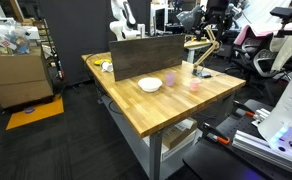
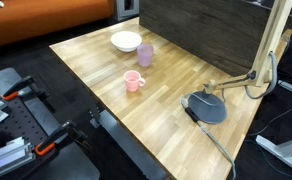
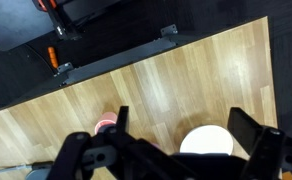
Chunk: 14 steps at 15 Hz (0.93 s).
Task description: Turn the lamp on.
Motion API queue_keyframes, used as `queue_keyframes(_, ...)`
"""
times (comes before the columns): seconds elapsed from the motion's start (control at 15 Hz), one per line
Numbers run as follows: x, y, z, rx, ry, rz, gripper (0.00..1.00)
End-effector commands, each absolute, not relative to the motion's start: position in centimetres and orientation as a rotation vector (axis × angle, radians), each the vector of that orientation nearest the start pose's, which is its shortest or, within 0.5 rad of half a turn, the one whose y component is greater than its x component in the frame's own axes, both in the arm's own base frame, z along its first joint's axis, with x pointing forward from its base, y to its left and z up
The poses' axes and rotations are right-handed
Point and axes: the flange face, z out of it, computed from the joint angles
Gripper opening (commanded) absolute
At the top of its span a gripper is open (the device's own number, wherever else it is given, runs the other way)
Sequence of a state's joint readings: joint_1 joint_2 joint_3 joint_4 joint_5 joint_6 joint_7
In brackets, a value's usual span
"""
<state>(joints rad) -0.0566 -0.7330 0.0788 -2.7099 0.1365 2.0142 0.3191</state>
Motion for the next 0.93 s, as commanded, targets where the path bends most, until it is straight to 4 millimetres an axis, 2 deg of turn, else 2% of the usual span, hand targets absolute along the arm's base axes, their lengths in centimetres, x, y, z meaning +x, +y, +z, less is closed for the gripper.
queue_keyframes(0.0,33.6,0.8,44.0,-3.009,0.635,-0.044,1.00)
queue_keyframes(0.13,34.4,-0.7,43.3,-3.022,0.707,-0.077,1.00)
queue_keyframes(0.33,36.2,-4.2,42.2,-3.063,0.826,-0.172,1.00)
queue_keyframes(0.53,37.5,-7.0,40.3,-3.101,0.876,-0.193,1.00)
queue_keyframes(0.6,37.7,-7.3,39.9,-3.125,0.836,-0.181,1.00)
queue_keyframes(0.67,36.7,-6.9,40.1,-3.098,0.848,-0.180,1.00)
queue_keyframes(0.87,36.8,-6.9,39.7,-3.102,0.843,-0.169,1.00)
